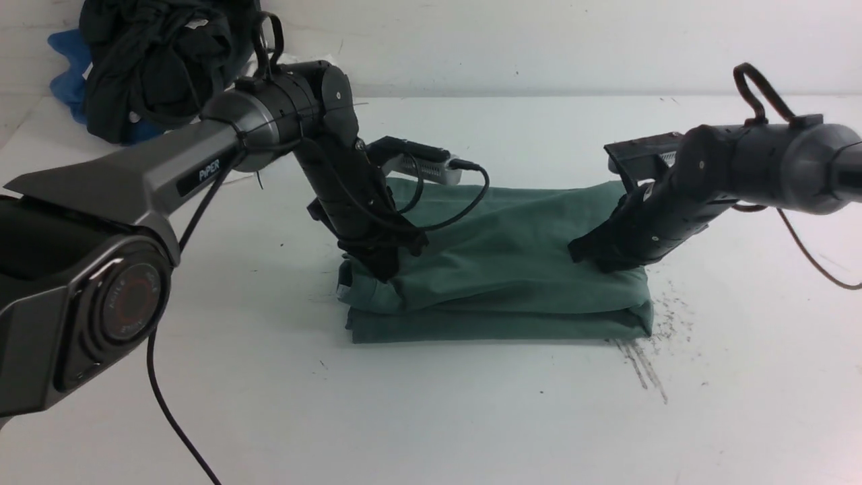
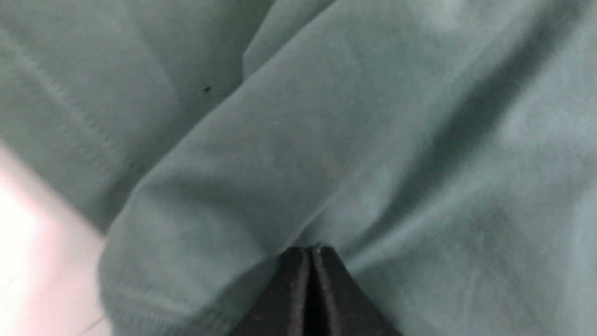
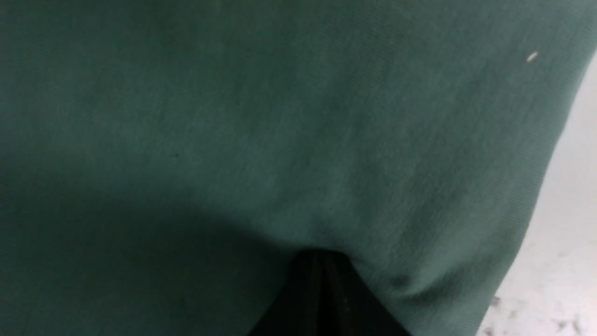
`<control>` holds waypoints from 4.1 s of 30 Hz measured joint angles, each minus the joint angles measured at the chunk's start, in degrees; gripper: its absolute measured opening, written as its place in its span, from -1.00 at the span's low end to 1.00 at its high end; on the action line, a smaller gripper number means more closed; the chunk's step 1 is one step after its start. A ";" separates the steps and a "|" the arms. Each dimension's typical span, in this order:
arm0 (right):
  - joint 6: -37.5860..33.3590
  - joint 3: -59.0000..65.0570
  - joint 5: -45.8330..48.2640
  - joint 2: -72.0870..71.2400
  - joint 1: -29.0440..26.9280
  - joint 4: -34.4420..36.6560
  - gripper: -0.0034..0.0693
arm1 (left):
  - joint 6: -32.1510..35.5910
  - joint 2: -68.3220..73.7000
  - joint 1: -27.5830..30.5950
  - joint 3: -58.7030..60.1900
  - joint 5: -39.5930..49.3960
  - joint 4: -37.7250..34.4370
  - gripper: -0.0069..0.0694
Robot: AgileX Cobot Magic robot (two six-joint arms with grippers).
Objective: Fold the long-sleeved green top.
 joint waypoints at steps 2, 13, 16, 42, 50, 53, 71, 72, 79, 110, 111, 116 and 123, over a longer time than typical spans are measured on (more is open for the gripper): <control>0.00 0.37 1.36 -1.53 0.10 0.14 -0.94 | 0.05 -2.86 0.53 0.23 0.41 0.74 -0.84; -1.35 0.59 -0.72 -24.22 0.10 -0.08 -0.94 | 1.75 -31.74 0.79 0.23 3.58 1.18 -0.84; -1.92 0.59 0.69 -26.69 0.24 0.32 -0.94 | 1.45 -40.21 0.79 1.33 3.93 3.52 -0.84; -3.27 37.22 -11.54 -80.38 2.97 1.33 -0.94 | -30.39 -119.21 0.79 84.82 -10.75 29.93 -0.84; -2.99 44.10 -15.18 -91.67 2.97 1.33 -0.94 | -30.63 -121.37 0.79 87.16 -13.78 30.18 -0.84; -2.99 44.16 -15.65 -93.12 2.97 1.33 -0.94 | -30.63 -121.41 0.79 87.16 -13.84 30.24 -0.84; -2.81 44.18 -14.70 -94.42 2.97 1.33 -0.94 | -30.63 -121.43 0.79 87.16 -13.79 30.24 -0.84; -2.81 44.18 -14.70 -94.42 2.97 1.33 -0.94 | -30.63 -121.43 0.79 87.16 -13.79 30.24 -0.84; -2.77 44.18 -14.56 -94.42 2.97 1.33 -0.94 | -30.63 -121.43 0.79 87.16 -13.79 30.24 -0.84; 12.46 86.29 -16.63 -121.16 -15.78 -9.10 -0.94 | -30.63 -121.54 0.79 87.16 -13.79 30.19 -0.84; 12.46 86.29 -16.63 -121.16 -15.82 -9.10 -0.94 | -30.63 -121.54 0.79 87.16 -13.79 30.19 -0.84; 12.66 86.29 -16.63 -121.16 -15.43 -9.10 -0.94 | -30.63 -121.54 0.79 87.16 -13.79 30.19 -0.84; 12.66 86.29 -16.63 -121.16 -15.43 -9.10 -0.94 | -30.63 -121.54 0.79 87.16 -13.79 30.19 -0.84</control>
